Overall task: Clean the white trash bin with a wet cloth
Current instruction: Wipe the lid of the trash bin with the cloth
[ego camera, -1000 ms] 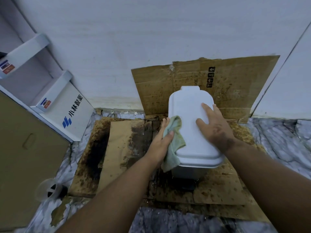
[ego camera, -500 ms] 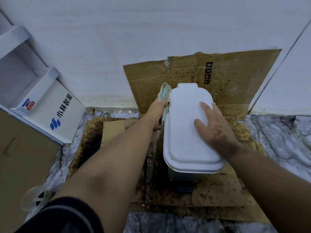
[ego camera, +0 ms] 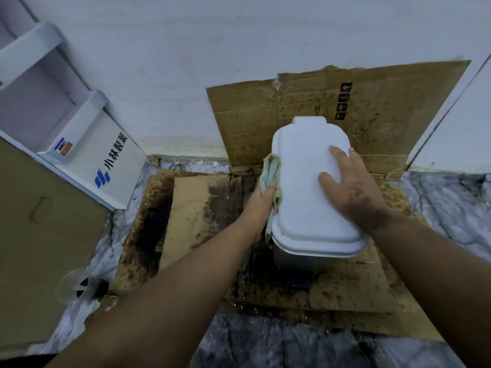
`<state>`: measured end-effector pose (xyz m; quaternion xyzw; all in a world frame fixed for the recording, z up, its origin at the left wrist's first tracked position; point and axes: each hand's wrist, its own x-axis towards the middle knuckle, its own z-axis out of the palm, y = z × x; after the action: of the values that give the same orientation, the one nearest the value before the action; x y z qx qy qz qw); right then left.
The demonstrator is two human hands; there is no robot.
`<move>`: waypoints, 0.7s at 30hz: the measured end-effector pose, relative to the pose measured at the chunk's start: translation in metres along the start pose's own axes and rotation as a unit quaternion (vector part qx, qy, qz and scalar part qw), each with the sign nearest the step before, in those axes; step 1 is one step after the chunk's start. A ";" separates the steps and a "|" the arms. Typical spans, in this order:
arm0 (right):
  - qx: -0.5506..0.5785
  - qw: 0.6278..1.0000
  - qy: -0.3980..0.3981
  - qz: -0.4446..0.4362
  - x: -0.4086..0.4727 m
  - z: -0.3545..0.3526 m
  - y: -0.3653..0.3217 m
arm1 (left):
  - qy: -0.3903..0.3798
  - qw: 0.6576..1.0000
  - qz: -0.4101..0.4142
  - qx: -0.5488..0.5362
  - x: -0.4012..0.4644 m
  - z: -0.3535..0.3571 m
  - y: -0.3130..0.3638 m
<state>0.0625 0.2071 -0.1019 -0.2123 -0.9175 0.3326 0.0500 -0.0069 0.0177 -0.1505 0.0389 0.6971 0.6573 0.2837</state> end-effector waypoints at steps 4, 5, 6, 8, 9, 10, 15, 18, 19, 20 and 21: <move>0.004 1.000 0.002 0.001 -0.002 -0.002 -0.002 | 0.042 0.999 0.005 -0.018 -0.035 0.006 -0.027; 0.005 1.000 0.001 0.002 -0.003 -0.002 -0.002 | 0.053 0.998 0.004 -0.025 -0.046 0.008 -0.034; 0.007 1.000 0.001 0.003 -0.004 -0.002 -0.002 | 0.056 0.998 0.010 -0.025 -0.058 0.012 -0.039; 0.013 1.000 0.001 0.003 -0.005 -0.003 -0.003 | 0.059 0.998 0.030 -0.017 -0.072 0.015 -0.049; 0.016 1.000 0.000 0.003 -0.005 -0.004 -0.003 | 0.058 0.997 0.042 -0.011 -0.076 0.015 -0.052; 0.018 1.000 -0.002 0.005 -0.004 -0.004 -0.003 | 0.055 0.997 0.053 0.002 -0.080 0.014 -0.052; 0.015 1.000 -0.006 0.001 -0.004 -0.003 -0.001 | 0.027 0.984 0.159 0.072 -0.084 0.016 -0.052; 0.020 1.000 -0.009 0.000 -0.005 -0.004 0.000 | 0.087 0.982 0.161 0.034 -0.094 0.036 -0.049; 0.019 1.000 -0.007 0.001 -0.005 -0.004 -0.001 | 0.104 0.981 0.161 0.024 -0.098 0.044 -0.049; 0.017 1.000 -0.005 0.003 -0.005 -0.004 -0.001 | 0.119 0.980 0.160 0.017 -0.101 0.051 -0.050; 0.013 1.000 -0.002 0.004 -0.004 -0.004 -0.001 | 0.133 0.978 0.158 0.010 -0.102 0.056 -0.051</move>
<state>0.0670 0.2067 -0.0980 -0.2144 -0.9124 0.3450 0.0495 0.1198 0.0173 -0.1617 0.0636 0.7205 0.6858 0.0807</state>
